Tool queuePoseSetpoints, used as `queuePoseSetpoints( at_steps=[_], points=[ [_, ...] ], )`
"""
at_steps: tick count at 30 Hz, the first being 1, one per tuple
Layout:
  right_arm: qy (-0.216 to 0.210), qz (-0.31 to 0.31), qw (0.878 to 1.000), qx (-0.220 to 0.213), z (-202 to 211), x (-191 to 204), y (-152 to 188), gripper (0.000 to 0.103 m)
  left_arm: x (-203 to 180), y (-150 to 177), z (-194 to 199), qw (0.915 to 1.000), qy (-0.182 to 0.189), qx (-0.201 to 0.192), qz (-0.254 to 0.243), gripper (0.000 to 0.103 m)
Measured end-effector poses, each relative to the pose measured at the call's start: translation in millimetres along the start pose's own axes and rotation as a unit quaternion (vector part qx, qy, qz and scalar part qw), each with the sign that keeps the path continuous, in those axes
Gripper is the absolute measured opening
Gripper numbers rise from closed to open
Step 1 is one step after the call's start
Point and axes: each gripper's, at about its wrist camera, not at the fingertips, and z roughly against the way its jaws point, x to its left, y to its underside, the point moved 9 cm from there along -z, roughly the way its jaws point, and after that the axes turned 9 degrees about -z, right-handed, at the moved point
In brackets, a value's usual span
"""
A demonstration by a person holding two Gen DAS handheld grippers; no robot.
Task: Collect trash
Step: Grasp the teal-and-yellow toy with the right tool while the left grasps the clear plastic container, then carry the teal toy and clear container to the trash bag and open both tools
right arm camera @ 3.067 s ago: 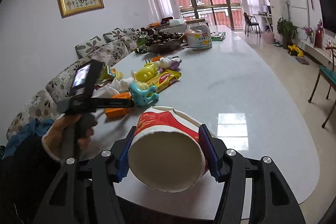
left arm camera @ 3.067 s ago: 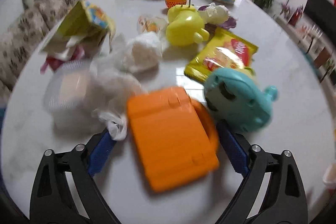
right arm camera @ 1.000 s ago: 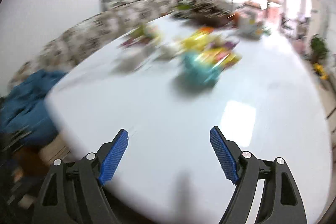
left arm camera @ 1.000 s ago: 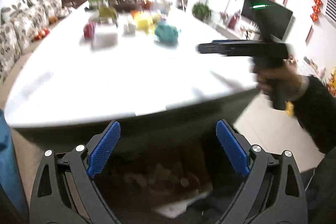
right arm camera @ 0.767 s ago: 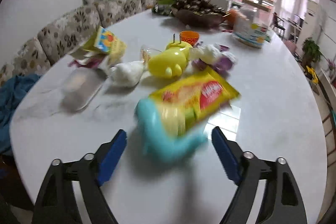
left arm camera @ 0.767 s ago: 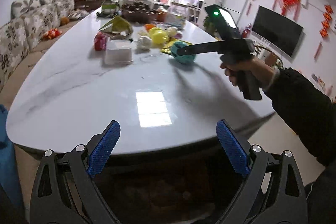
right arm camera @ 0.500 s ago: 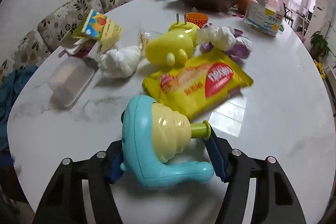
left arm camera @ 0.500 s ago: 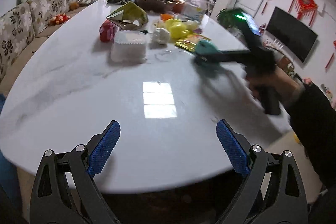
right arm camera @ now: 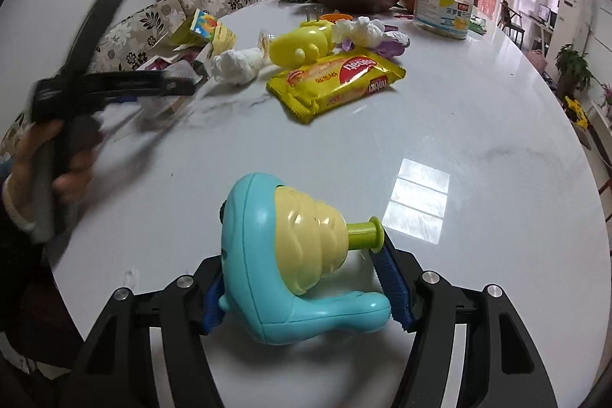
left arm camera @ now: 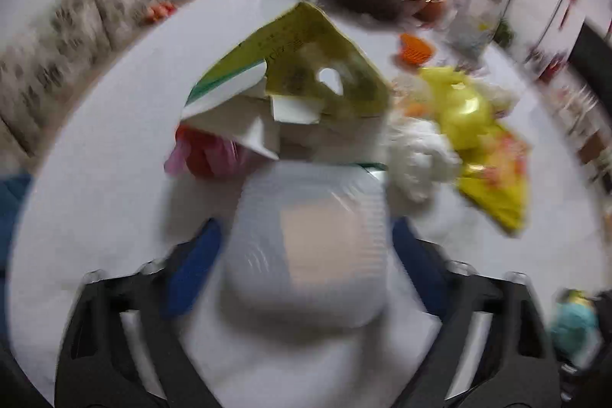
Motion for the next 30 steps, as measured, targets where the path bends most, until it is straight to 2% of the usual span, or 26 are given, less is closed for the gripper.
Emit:
queuePoseSetpoints(
  at_steps=[1,3,5,9,11,14,16,22,26,30],
  points=[
    [0.001,-0.001,1.000,-0.001,1,0,1,0.064,-3,0,0,0.9999,-0.006,0.000,-0.013,0.069],
    [0.001,-0.004,1.000,-0.003,2,-1,3,0.064,-8,6,10,0.9997,0.019,-0.008,-0.014,0.061],
    [0.000,-0.011,1.000,-0.008,4,-1,5,0.064,-14,20,26,0.9993,0.026,-0.015,-0.024,0.060],
    [-0.016,-0.035,0.999,-0.013,11,1,11,0.064,-17,47,84,0.9951,0.063,-0.073,-0.018,0.060],
    [-0.031,-0.048,0.998,-0.013,17,5,17,0.064,-24,62,125,0.9900,0.082,-0.113,-0.023,0.060],
    [-0.036,-0.051,0.998,-0.027,31,14,24,0.064,-29,74,173,0.9832,0.062,-0.164,-0.051,0.060],
    [-0.045,-0.054,0.997,-0.041,44,20,26,0.064,-30,78,207,0.9753,0.063,-0.201,-0.066,0.061],
    [-0.066,-0.055,0.993,-0.082,91,35,24,0.064,-23,87,272,0.9631,0.068,-0.253,-0.063,0.063],
    [-0.082,-0.044,0.990,-0.106,136,47,40,0.064,-28,118,292,0.9620,0.075,-0.254,-0.068,0.065],
    [-0.106,-0.030,0.990,-0.087,163,65,82,0.064,-49,170,278,0.9721,0.090,-0.198,-0.087,0.065]
  ],
)
